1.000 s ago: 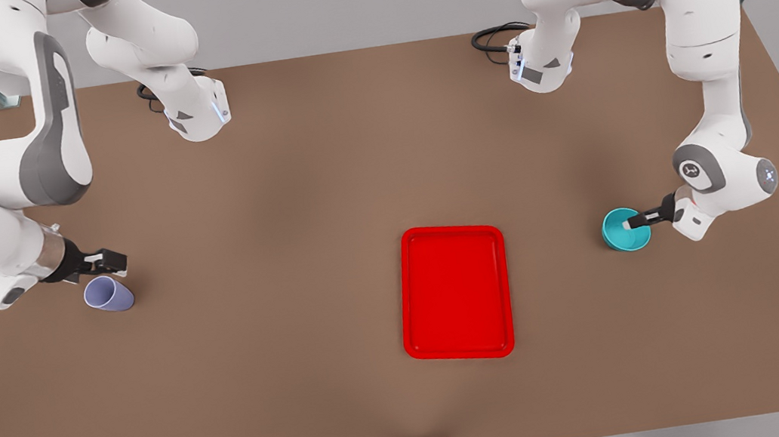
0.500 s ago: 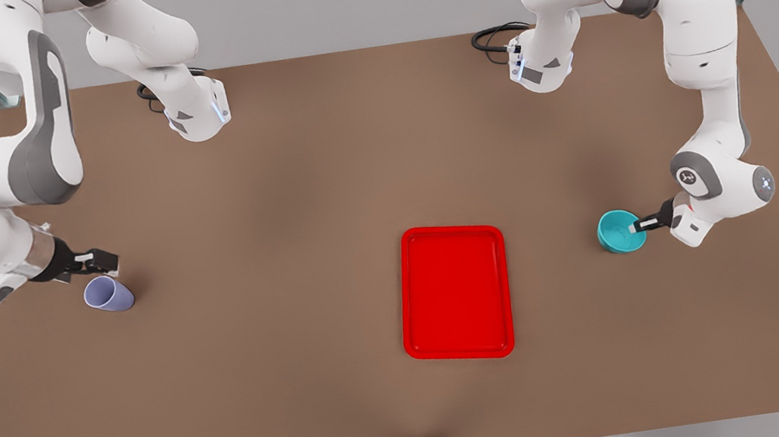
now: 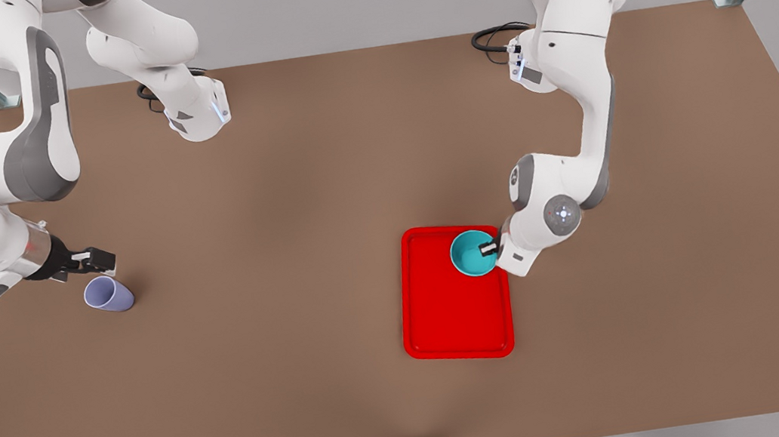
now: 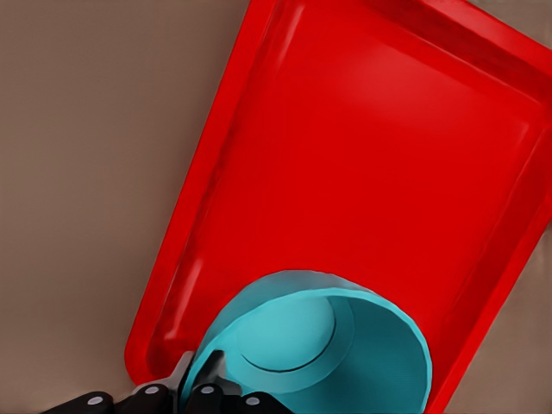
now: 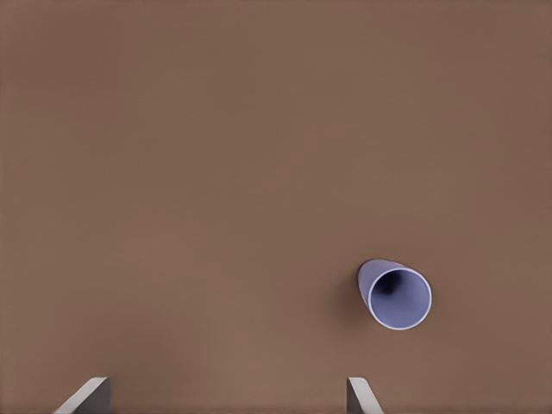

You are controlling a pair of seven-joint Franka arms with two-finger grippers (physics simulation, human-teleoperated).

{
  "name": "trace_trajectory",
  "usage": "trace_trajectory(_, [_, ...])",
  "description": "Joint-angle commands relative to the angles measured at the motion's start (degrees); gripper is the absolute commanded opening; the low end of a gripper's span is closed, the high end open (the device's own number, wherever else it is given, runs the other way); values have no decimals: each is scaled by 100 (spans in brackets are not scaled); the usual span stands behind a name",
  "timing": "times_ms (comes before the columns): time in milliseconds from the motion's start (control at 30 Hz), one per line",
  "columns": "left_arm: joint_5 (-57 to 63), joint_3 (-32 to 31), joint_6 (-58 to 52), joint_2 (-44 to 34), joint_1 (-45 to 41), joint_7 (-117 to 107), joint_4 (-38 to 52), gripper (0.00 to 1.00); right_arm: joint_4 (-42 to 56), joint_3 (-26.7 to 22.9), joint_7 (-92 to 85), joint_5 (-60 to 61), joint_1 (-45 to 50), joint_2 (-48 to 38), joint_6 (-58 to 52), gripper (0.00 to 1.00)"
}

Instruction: Place the bowl on the tray with the left arm and the cup on the tray with the right arm

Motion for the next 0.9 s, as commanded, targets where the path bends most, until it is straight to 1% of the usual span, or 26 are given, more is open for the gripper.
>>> trace_trajectory(0, [-626, -1, 6, 32, -19, 16, 9, 21, 0, 0, -9, 0, 0, 0, 0, 100])
trace_trajectory(167, [-556, -1, 32, 278, -46, 166, -8, 21, 9, 0, -79, -26, 0, 0, 0, 100])
trace_trajectory(200, [-565, -1, 32, 304, -46, 183, -8, 28, 9, 0, -79, -26, 0, 0, 0, 100])
trace_trajectory(233, [-565, -1, 41, 313, -46, 183, -8, 50, 18, 9, -53, -26, 9, -9, -35, 100])
trace_trajectory(267, [-565, -1, 41, 331, -46, 192, -8, 79, 18, 18, -44, -26, 17, -27, -53, 100])
trace_trajectory(300, [-556, -1, 41, 348, -46, 192, -8, 99, -9, 18, -9, -26, 35, -106, -132, 100])
trace_trajectory(433, [-433, 8, 32, 313, -20, 297, 9, 100, 0, 9, 9, -35, 61, -106, -123, 100])
trace_trajectory(500, [761, 113, -345, -29, 191, 464, 167, 100, 0, 18, 17, -26, 70, -97, -114, 100])
trace_trajectory(567, [2150, 447, -1136, -565, 218, 499, 808, 100, 0, 9, 0, -35, 18, -88, -123, 100])
trace_trajectory(600, [2397, 640, -1672, -847, 384, 806, 1274, 99, 0, 9, -35, -26, 9, -88, -123, 100])
trace_trajectory(633, [2406, 649, -2357, -996, 762, 2026, 1652, 100, 0, 9, -35, -26, 17, -88, -114, 100])
trace_trajectory(700, [2599, 632, -3008, -1453, 1211, 4057, 1705, 100, 9, 9, -9, -26, 35, -88, -123, 100])
trace_trajectory(733, [2749, 605, -3158, -1585, 1325, 4279, 1697, 100, 9, 9, -18, -26, 35, -79, -114, 100])
trace_trajectory(867, [2696, 579, -3334, -1743, 1387, 4138, 1688, 100, 18, 26, -27, -26, 61, -79, -97, 100])
